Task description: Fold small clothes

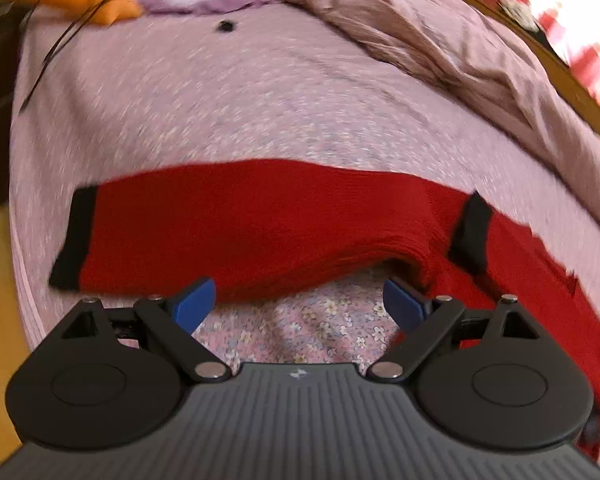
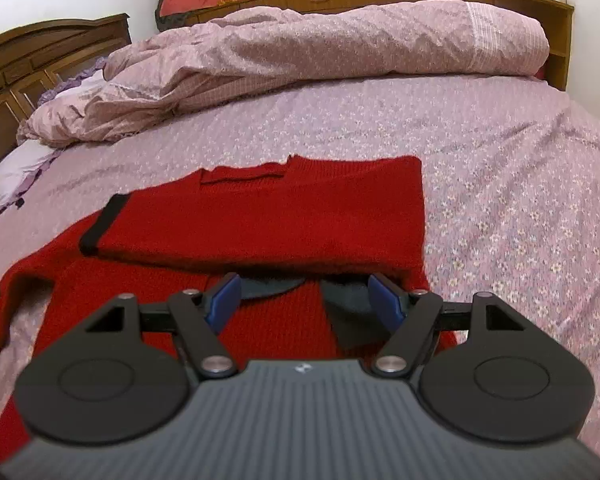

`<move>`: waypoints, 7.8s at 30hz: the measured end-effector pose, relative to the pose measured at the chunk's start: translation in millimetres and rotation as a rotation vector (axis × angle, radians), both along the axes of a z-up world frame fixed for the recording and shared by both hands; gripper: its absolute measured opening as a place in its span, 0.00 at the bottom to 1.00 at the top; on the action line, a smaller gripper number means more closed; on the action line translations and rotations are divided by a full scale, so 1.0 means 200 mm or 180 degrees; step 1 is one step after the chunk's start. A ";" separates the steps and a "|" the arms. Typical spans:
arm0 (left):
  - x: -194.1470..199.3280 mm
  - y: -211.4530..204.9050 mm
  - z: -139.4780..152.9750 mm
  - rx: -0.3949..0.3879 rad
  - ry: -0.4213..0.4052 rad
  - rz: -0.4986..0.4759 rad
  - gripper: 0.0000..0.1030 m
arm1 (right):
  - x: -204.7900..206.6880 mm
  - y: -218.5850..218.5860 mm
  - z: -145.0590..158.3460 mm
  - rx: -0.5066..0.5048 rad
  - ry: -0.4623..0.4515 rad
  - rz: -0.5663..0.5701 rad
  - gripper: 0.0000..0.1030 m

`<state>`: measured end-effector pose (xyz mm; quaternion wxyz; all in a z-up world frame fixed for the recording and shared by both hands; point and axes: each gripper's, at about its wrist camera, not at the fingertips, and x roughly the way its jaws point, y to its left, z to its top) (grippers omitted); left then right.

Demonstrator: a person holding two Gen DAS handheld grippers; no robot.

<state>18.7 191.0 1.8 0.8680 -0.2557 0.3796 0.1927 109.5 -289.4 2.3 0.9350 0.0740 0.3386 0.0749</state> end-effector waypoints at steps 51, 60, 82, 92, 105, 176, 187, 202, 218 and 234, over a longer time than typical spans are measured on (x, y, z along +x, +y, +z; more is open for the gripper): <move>0.20 0.20 -0.20 -0.0458 -0.0086 0.0819 0.91 | 0.00 0.05 -0.15 -0.0125 0.0473 -0.0023 0.70; 0.21 0.18 -0.24 -0.0221 -0.0091 0.0890 0.74 | 0.00 0.06 -0.16 -0.0145 0.0485 0.0006 0.70; 0.13 0.22 0.20 0.0123 -0.1214 0.0385 0.16 | -0.03 0.05 -0.14 -0.0079 0.0397 -0.0020 0.70; 0.26 -0.07 0.48 0.0046 -0.1710 -0.0475 0.14 | -0.07 0.03 -0.12 -0.0046 0.0297 -0.0047 0.70; 0.53 -0.66 0.34 -0.0077 -0.1392 -0.1480 0.14 | -0.10 -0.04 -0.13 0.0022 0.0272 -0.0184 0.70; 0.45 -0.41 -0.14 0.0501 -0.0063 -0.1284 0.67 | 0.47 0.96 0.09 -0.0757 -0.0286 0.1321 0.14; 0.58 -0.47 -0.21 0.0720 0.0070 -0.1201 0.72 | 0.47 0.67 0.19 -0.0588 -0.0706 0.0794 0.14; 0.59 -0.47 -0.22 0.0779 0.0153 -0.1077 0.76 | 0.47 0.25 -0.06 0.0127 -0.0203 0.0035 0.38; 0.60 -0.47 -0.22 0.0777 0.0186 -0.1053 0.76 | 0.38 -0.06 -0.16 0.0742 0.0128 -0.0408 0.41; 0.52 -0.53 -0.07 0.0989 0.0112 -0.1195 0.76 | 0.24 -0.35 -0.11 0.0779 0.0234 -0.0791 0.42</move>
